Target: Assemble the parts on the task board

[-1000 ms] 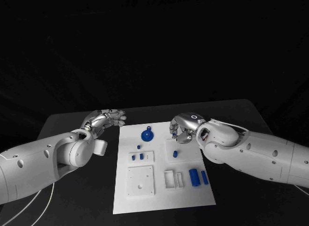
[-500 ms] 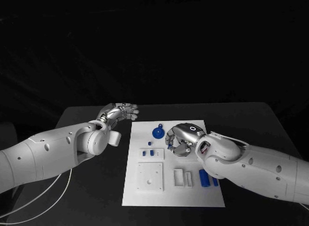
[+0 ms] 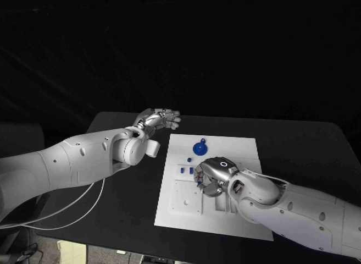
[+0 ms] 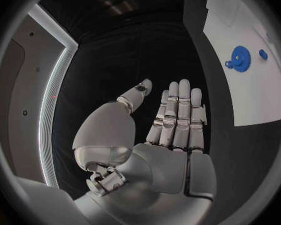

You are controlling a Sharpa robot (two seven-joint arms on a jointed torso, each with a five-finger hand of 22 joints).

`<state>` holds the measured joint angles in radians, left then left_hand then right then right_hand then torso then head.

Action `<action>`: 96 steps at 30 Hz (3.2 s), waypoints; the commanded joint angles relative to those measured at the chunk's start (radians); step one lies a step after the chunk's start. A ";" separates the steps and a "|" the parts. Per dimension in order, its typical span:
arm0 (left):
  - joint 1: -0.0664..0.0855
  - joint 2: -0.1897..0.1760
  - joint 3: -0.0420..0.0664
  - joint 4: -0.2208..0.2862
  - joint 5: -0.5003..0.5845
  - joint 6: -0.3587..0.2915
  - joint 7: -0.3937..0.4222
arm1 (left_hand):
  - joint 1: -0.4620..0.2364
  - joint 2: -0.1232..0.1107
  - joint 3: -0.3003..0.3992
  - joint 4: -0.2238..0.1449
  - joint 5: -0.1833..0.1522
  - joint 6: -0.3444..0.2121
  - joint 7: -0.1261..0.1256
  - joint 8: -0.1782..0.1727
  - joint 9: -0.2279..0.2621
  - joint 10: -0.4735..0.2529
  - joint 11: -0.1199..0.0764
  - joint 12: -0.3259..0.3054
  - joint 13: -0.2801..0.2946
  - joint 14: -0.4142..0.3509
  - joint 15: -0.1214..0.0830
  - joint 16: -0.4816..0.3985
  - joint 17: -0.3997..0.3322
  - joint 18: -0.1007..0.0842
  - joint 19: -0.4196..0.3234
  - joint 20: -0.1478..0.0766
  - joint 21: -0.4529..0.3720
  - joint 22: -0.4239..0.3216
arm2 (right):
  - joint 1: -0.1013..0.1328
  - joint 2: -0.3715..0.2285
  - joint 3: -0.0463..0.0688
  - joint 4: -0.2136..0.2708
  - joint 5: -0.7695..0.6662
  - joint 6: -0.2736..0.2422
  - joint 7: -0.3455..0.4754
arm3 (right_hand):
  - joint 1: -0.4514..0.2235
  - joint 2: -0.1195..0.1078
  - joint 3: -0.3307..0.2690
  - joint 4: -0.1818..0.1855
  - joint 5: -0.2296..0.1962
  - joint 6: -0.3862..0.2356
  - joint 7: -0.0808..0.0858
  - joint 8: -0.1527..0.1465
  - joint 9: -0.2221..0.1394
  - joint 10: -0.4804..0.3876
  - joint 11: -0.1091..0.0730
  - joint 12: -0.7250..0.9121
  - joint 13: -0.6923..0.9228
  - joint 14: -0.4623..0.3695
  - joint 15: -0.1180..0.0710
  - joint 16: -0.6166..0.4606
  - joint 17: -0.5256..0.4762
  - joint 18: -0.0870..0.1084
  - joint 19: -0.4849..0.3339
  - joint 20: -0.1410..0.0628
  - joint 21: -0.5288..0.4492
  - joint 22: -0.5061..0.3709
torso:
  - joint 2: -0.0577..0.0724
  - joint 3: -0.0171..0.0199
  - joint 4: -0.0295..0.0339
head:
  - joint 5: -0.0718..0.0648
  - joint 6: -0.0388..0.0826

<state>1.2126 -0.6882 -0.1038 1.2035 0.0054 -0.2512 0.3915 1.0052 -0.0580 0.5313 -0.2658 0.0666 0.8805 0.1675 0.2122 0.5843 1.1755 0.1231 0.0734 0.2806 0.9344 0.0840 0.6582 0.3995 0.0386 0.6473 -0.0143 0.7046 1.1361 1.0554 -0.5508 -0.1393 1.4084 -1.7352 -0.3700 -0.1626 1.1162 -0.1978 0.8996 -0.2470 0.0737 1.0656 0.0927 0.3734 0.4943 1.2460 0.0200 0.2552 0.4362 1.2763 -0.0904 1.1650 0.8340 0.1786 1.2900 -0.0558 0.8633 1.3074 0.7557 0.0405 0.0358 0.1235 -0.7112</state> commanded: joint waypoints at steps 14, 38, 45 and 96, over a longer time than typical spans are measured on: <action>0.001 0.009 0.001 0.004 0.008 0.002 0.004 | -0.007 0.002 -0.004 -0.001 0.000 -0.006 0.001 0.005 -0.002 -0.005 -0.002 -0.001 -0.001 0.006 0.002 -0.007 0.003 0.009 0.005 0.001 -0.004 0.001 | -0.025 0.031 -0.006 -0.022 -0.064 0.023 -0.021 | -0.005 0.006 0.000 -0.007 0.009 0.007 0.000 0.005 0.003 0.061 -0.006 -0.005 0.004 0.002 -0.006 -0.002 -0.001 0.083 0.004 -0.003 0.007 0.020 | 0.000 0.0018 -0.0010 | 0.029 -0.020; 0.001 0.008 0.001 0.004 0.008 0.008 -0.001 | -0.008 0.002 -0.004 0.002 0.000 -0.008 0.002 0.005 -0.003 -0.007 -0.001 -0.002 -0.002 0.006 0.002 -0.010 0.006 0.009 0.005 0.001 -0.005 0.002 | -0.045 0.045 -0.007 -0.036 -0.072 0.028 -0.035 | -0.007 0.009 -0.001 -0.009 0.015 0.006 0.000 0.004 0.005 0.062 -0.006 -0.007 0.006 0.004 -0.006 -0.003 -0.002 0.083 0.004 -0.004 0.008 0.020 | -0.001 0.0007 -0.0011 | 0.039 -0.036; 0.001 0.007 0.001 0.004 0.008 0.008 -0.002 | -0.008 0.002 -0.004 0.002 0.000 -0.008 0.002 0.005 -0.003 -0.007 -0.001 -0.002 -0.002 0.006 0.002 -0.011 0.006 0.009 0.005 0.001 -0.005 0.002 | -0.046 0.047 -0.007 -0.033 -0.089 0.011 -0.054 | -0.007 0.009 -0.001 -0.011 0.016 0.007 0.000 0.004 0.005 0.063 -0.006 -0.007 0.007 0.004 -0.006 -0.003 -0.002 0.083 0.005 -0.005 0.008 0.020 | -0.001 0.0012 -0.0005 | 0.038 -0.037; 0.001 0.008 0.001 0.005 0.007 0.011 -0.006 | -0.008 0.001 -0.003 0.005 0.000 -0.010 0.003 0.007 -0.005 -0.008 0.000 -0.002 -0.003 0.006 0.003 -0.018 0.012 0.008 0.004 0.002 -0.008 0.004 | -0.047 0.069 -0.018 -0.055 -0.077 0.112 -0.063 | -0.010 0.012 0.000 -0.016 0.011 0.007 0.000 0.003 0.010 0.064 -0.006 -0.013 0.013 0.007 -0.006 -0.005 -0.003 0.083 0.005 -0.006 0.010 0.020 | 0.000 0.0006 -0.0001 | 0.033 -0.037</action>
<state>1.2126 -0.6820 -0.1035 1.2059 0.0080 -0.2500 0.3795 1.0053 -0.0579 0.5313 -0.2658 0.0666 0.8768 0.1712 0.2121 0.5800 1.1755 0.1231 0.0734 0.2784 0.9343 0.0841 0.6466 0.4105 0.0382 0.6472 -0.0142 0.7006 1.1383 1.0118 -0.4856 -0.1539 1.3572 -1.8110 -0.3286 -0.2229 1.1110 -0.1949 0.8997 -0.2580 0.0803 1.0657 0.0928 0.3743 0.5083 1.2529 0.0195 0.2464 0.4494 1.2829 -0.0909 1.1648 0.8325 0.1785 1.2949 -0.0569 0.8672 1.3075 0.7553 0.0412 0.0353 0.1595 -0.7475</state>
